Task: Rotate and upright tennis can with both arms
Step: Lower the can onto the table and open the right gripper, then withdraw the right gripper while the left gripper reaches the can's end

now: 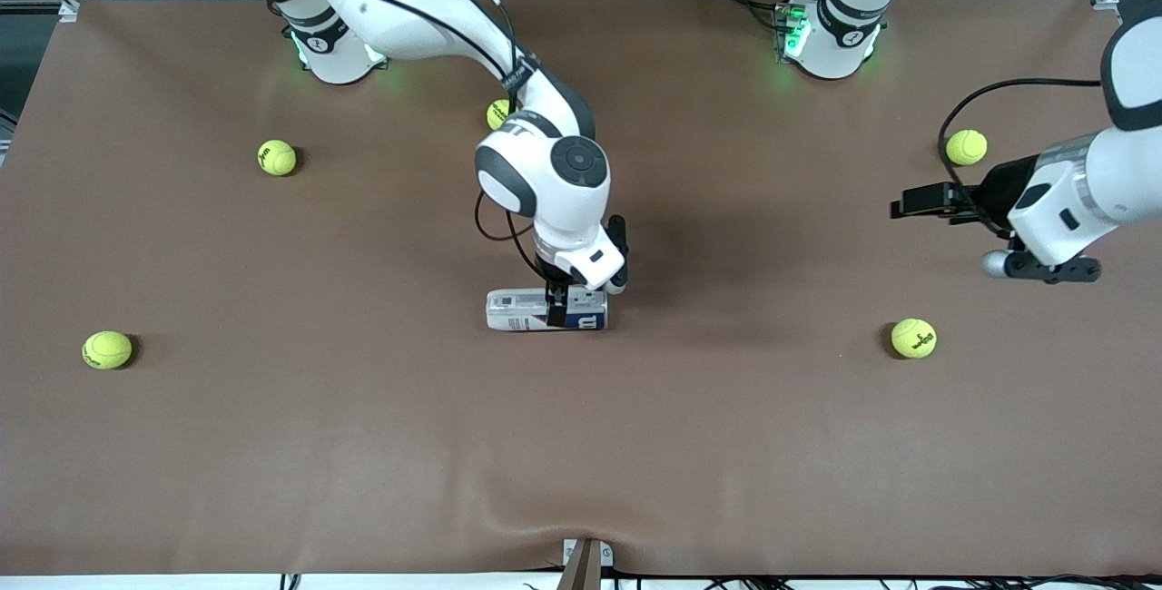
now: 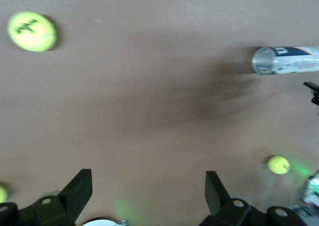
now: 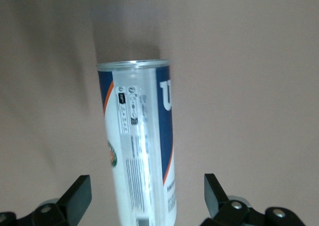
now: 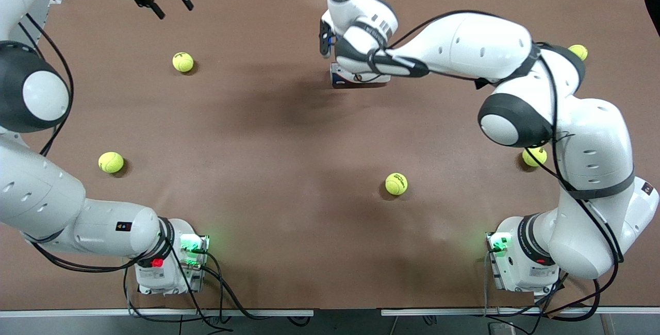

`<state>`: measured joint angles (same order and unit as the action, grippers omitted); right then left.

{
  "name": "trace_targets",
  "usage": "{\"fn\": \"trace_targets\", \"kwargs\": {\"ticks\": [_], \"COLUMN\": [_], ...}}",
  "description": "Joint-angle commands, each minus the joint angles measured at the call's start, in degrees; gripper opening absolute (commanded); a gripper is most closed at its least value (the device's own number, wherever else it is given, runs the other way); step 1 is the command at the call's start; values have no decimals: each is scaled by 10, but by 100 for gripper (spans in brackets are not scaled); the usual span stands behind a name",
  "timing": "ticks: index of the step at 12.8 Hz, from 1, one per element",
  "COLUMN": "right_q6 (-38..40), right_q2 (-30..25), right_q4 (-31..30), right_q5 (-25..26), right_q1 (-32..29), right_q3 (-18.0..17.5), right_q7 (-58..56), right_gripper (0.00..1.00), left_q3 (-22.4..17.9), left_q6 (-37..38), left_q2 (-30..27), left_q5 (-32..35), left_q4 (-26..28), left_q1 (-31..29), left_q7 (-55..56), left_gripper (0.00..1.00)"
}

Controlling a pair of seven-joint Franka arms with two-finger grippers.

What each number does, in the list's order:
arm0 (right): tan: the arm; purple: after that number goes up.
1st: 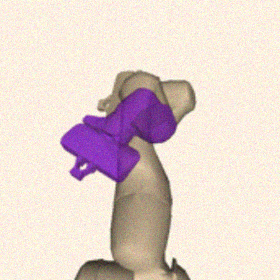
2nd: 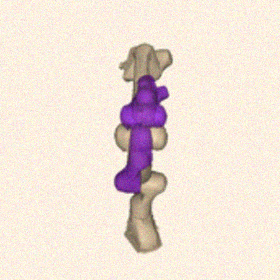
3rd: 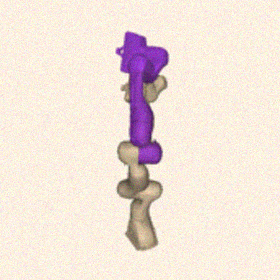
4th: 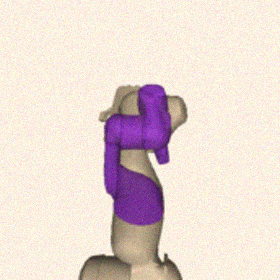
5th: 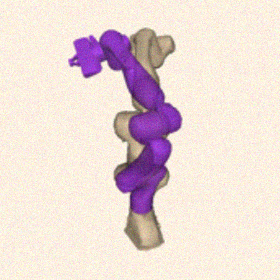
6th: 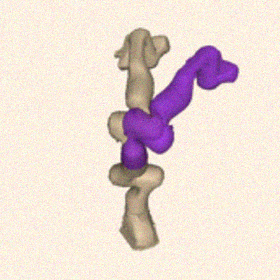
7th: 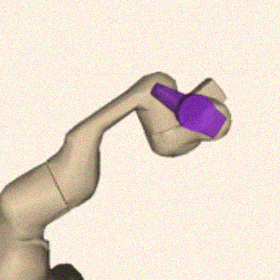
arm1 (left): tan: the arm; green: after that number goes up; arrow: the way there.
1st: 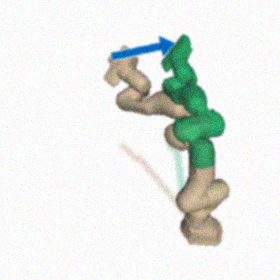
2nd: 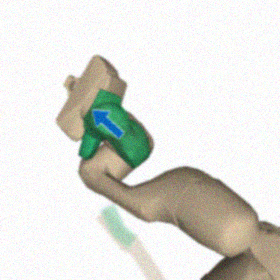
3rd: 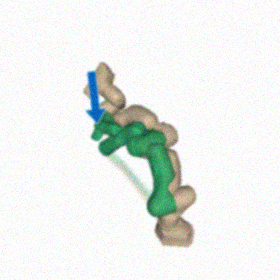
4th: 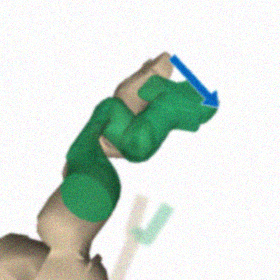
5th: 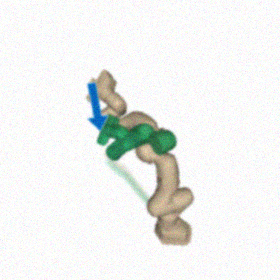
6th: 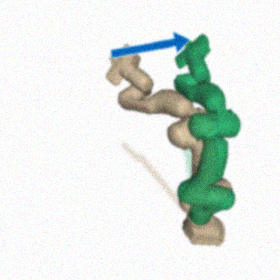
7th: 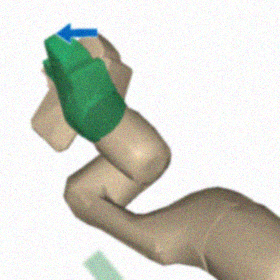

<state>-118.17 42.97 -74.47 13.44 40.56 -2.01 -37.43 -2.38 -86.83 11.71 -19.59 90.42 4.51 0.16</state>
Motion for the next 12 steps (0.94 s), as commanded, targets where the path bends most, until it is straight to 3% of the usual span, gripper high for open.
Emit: {"fn": "trace_targets", "kwargs": {"ticks": [1,3,4,7,12], "right_q6": [53,115,140,174,277], "right_q2": [-65,-103,-118,-165,-239], "right_q4": [-16,-16,-15,-15,-18], "right_q5": [-67,-132,-140,-141,-142], "right_q1": [-54,-102,-122,-201,-327], "right_q3": [-4,-4,-3,-4,7], "right_q7": [7,56,80,133,183], "right_gripper": [100,100,100,100,100], "left_q3": [0,1,2,3,51], "left_q6": [7,7,6,-12,-102], "left_q2": [31,50,62,101,154], "left_q5": [-60,-102,-125,-185,-263], "left_q4": [-9,-9,-8,-5,-5], "left_q1": [-1,5,6,12,24], "left_q7": [-14,-16,-30,-63,-92], "left_gripper": [100,100,100,100,100]}}
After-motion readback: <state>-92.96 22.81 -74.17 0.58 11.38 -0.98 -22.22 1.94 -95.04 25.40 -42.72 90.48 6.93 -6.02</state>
